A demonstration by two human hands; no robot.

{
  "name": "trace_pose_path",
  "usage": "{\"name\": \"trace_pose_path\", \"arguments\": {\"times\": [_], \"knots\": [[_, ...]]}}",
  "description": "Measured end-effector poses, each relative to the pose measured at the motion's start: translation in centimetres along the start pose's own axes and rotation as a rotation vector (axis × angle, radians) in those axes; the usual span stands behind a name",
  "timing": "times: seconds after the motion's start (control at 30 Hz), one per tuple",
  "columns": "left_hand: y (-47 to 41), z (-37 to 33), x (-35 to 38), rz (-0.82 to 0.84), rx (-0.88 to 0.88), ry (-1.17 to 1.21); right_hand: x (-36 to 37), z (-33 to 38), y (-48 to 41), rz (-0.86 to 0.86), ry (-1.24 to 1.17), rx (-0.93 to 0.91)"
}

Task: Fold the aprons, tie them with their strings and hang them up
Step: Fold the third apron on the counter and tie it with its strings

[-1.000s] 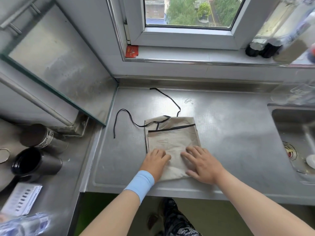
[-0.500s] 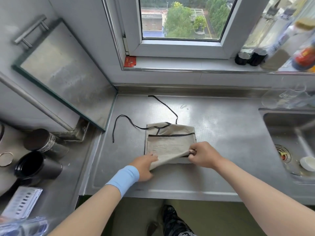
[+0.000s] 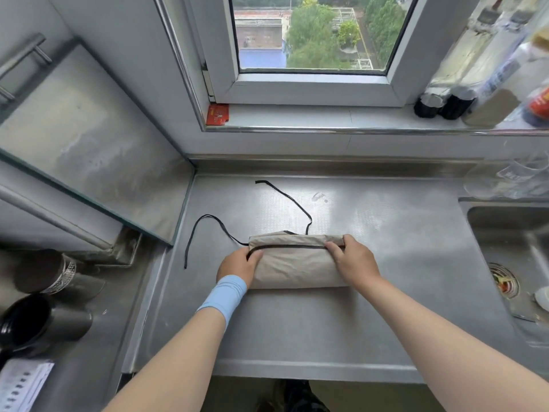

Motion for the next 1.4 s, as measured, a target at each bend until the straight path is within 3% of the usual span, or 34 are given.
{"name": "trace_pose_path", "arguments": {"times": [0.1,0.17,0.23,0.3,0.37,0.43,0.5,0.57,0.83,1.1,1.27,1.4], "knots": [[0.0,-1.2,-0.7,-0.250,0.025,-0.065,0.9,0.7,-2.2,-0.016,0.083,0.001],[0.8,-4.4,0.3,-0.365,0.276,-0.230,1.5,0.9,-2.9,-0.008,0.125,0.001],[1.5,-7.7,3.7,-0.249,0.609,-0.322,2.1,1.1,-3.0,-0.020,0.195,-0.002],[1.7,-8.8,7.7,-0.038,0.744,-0.518,2.1,1.5,-2.8,-0.106,0.289,-0.041],[0.6,-7.7,9.8,0.095,0.649,-0.664,2.0,2.3,-2.6,-0.231,0.397,-0.143],[-0.2,-6.4,11.1,0.166,0.561,-0.714,2.6,4.0,-1.9,-0.317,0.410,-0.362],[-0.7,-5.8,11.7,0.178,0.547,-0.702,4.3,6.0,-0.6,-0.297,0.428,-0.605],[-1.0,-5.5,11.1,0.121,0.553,-0.694,5.9,6.6,0.1,-0.212,0.456,-0.686],[-2.5,-2.4,8.0,-0.009,0.530,-0.593,7.7,2.3,-2.0,0.048,0.482,-0.478],[-2.6,-1.4,5.3,-0.072,0.459,-0.697,6.8,2.2,-1.9,-0.077,0.647,-0.474],[1.4,-6.9,9.0,0.027,0.819,-0.591,7.2,4.2,-1.3,-0.046,0.671,-0.526],[1.0,-4.7,7.3,-0.041,0.804,-0.486,7.1,4.8,-0.3,-0.089,0.679,-0.572]]}}
Point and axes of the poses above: each hand's wrist, its own y-axis away from the middle knuckle, its own x-axis out of the palm, z = x × y, the point moved 8 cm from there along -y, towards the middle knuckle, and after that the axes turned 9 degrees about y, right-handed, at the moved point
